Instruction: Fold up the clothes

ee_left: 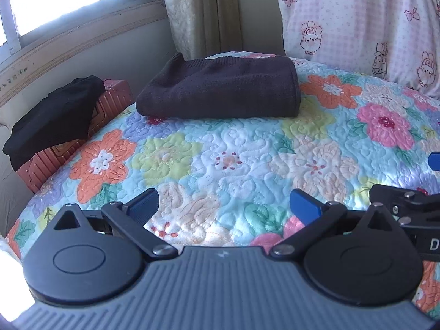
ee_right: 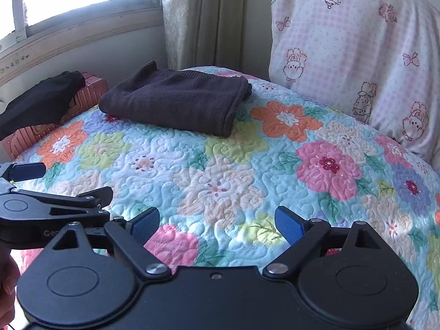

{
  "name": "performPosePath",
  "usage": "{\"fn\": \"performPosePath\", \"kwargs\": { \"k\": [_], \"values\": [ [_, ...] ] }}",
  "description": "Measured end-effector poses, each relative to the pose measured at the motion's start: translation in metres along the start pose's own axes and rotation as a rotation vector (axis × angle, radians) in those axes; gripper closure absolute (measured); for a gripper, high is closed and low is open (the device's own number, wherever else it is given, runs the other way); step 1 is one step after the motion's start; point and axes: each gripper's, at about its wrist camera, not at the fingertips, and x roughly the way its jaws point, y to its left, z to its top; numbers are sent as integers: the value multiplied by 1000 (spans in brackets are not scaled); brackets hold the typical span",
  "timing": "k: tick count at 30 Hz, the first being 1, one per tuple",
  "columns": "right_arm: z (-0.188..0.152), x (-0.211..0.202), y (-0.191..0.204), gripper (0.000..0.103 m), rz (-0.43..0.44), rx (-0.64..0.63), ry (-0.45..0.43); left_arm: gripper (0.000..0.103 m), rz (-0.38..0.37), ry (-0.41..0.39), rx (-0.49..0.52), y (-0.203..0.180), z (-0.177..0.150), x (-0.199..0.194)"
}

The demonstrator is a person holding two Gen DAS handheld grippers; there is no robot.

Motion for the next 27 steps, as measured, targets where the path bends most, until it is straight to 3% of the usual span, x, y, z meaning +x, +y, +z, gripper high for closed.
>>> {"fn": "performPosePath", "kwargs": {
  "k": [10,22,27],
  "values": [
    [1,6,1,10,-23,9,2,0,-34,-4,-94,12,1,2],
    [0,11,1,10,-76,-10,8,0,-28,12,-94,15,0,2],
    [-1,10,4,10,-80,-25,2,0,10,3,-56,9,-2,1]
  ]
}}
